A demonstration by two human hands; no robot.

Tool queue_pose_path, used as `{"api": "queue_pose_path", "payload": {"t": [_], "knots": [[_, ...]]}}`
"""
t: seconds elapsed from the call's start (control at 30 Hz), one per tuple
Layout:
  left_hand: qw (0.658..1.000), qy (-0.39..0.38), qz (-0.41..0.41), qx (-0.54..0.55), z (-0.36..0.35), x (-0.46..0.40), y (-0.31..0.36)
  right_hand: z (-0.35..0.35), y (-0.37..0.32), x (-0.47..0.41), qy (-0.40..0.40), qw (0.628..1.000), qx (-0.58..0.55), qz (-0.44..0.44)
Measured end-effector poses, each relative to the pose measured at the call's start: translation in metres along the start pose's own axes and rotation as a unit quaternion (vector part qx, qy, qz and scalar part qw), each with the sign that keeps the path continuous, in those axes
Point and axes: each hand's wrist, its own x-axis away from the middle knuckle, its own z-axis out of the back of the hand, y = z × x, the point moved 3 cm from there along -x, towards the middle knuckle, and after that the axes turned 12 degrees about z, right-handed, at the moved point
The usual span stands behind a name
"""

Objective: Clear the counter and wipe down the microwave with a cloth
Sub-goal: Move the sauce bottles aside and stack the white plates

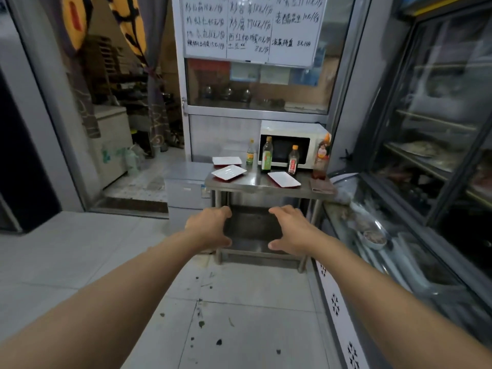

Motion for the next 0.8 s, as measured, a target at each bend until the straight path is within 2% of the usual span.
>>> {"api": "queue_pose_path", "payload": {"t": [0.4,0.8], "knots": [[0.999,-0.024,-0.044,-0.001,0.007,-0.157,-0.015,-0.001,0.050,-0.136,0.008,0.999,0.004,-0.052],[1.000,0.001,-0.021,0.012,0.001,-0.343,0.032,0.026,0.176,-0.298,0.012,1.000,-0.004,-0.024]]}}
